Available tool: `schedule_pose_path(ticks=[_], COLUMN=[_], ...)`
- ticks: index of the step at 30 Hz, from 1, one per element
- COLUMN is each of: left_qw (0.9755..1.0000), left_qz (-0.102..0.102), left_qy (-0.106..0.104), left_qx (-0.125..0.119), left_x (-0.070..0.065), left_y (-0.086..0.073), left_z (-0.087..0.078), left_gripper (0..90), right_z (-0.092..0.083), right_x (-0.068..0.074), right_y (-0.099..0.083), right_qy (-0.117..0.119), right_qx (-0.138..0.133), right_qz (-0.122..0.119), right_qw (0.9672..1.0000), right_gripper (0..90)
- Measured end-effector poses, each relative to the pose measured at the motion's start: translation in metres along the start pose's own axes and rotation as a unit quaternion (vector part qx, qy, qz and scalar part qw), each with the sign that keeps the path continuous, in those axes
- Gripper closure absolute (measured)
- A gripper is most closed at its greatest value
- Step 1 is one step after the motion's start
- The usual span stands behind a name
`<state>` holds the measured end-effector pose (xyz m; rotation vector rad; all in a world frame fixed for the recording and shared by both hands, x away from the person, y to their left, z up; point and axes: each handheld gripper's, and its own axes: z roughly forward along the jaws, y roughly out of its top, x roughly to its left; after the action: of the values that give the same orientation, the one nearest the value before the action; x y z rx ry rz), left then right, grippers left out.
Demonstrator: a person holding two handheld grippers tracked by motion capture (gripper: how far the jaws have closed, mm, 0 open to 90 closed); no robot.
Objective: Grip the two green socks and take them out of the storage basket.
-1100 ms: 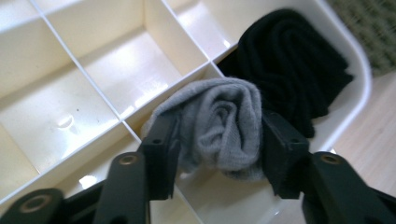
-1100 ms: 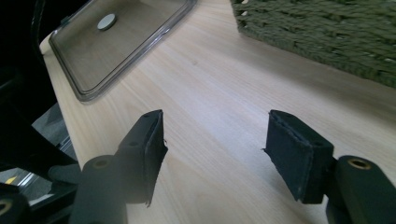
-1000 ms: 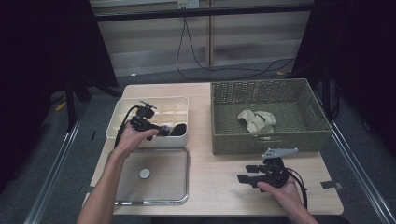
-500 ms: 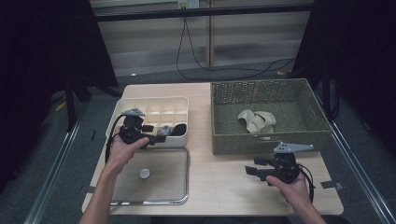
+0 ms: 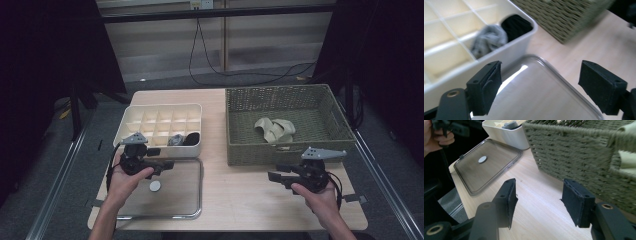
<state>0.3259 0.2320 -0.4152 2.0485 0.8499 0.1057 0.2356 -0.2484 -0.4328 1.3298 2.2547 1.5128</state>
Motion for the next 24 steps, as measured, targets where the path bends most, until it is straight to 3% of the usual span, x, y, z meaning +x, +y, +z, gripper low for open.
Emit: schedule_pose_path(ticks=[8, 12, 15, 18, 22, 24], left_qw=[0.9999, 0.9997, 0.9999, 0.9999, 0.9997, 0.9994], left_qz=[0.009, -0.006, -0.009, -0.007, -0.011, -0.008], left_qy=[-0.01, -0.008, -0.011, -0.013, -0.018, -0.02], left_qx=[-0.003, -0.021, -0.008, 0.008, 0.009, 0.026], left_x=[-0.02, -0.023, -0.024, -0.028, -0.035, -0.038], left_y=[-0.027, -0.039, -0.051, -0.056, -0.062, -0.065], left_z=[0.009, 0.007, 0.012, 0.016, 0.021, 0.026], left_gripper=[21.4, 21.7, 22.3, 22.1, 19.9, 19.7], right_z=[-0.012, -0.012, -0.009, -0.006, -0.002, -0.001], right_x=[0.002, -0.001, -0.007, -0.016, -0.031, -0.037], right_y=[0.023, 0.038, 0.051, 0.06, 0.071, 0.076], right_qy=[0.0, -0.005, -0.013, -0.014, -0.028, -0.035], right_qx=[-0.016, -0.023, -0.022, -0.017, -0.017, -0.015], right_qz=[-0.011, -0.022, -0.037, -0.032, -0.022, -0.02], right_qw=[0.9998, 0.9995, 0.999, 0.9992, 0.9992, 0.9991], right_gripper=[45.1, 46.1, 47.1, 47.0, 46.8, 46.2])
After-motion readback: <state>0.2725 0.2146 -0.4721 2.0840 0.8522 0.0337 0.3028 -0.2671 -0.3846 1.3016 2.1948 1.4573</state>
